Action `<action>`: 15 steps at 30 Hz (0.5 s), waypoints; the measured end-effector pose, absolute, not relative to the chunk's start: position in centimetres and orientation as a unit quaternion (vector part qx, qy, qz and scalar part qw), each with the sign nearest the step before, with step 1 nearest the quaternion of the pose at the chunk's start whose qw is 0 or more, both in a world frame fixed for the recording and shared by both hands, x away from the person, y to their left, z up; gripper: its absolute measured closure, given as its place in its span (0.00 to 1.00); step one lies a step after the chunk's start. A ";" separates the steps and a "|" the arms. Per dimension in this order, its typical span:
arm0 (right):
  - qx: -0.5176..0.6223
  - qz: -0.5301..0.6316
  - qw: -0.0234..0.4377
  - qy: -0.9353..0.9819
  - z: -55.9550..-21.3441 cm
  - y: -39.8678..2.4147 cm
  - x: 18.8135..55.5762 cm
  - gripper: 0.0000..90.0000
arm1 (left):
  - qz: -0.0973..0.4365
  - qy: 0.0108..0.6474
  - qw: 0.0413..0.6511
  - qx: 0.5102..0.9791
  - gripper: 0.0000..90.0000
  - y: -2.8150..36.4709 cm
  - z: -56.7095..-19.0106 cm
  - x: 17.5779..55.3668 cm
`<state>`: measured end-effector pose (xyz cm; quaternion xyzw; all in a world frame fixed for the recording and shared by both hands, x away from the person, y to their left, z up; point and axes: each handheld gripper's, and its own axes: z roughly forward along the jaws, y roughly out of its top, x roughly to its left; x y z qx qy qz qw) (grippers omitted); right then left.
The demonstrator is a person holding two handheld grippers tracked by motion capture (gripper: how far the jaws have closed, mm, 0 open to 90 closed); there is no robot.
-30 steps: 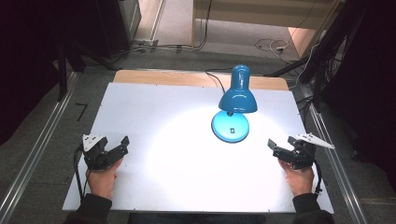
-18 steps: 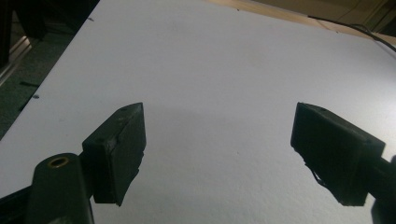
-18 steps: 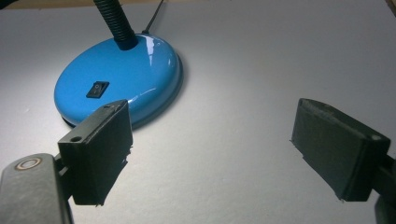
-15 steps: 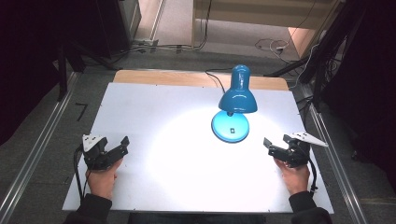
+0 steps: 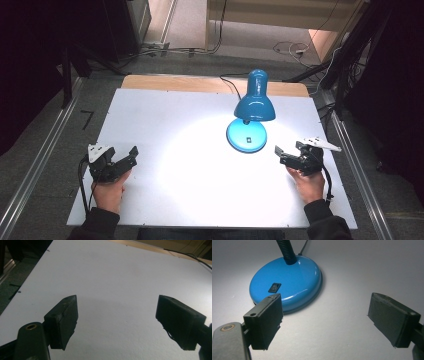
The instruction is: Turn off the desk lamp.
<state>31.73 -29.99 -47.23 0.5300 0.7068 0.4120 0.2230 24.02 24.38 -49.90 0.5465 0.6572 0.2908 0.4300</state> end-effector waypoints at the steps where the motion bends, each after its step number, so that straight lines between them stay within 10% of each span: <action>1: 0.530 0.412 0.223 0.707 -47.2 -30.0 31.7 0.13 | 0.291 0.657 0.430 0.546 0.21 24.4 -49.9 24.0; 15: 0.524 0.414 0.222 0.711 -47.3 -29.2 32.1 0.13 | 0.293 0.657 0.428 0.547 0.21 24.4 -49.9 24.0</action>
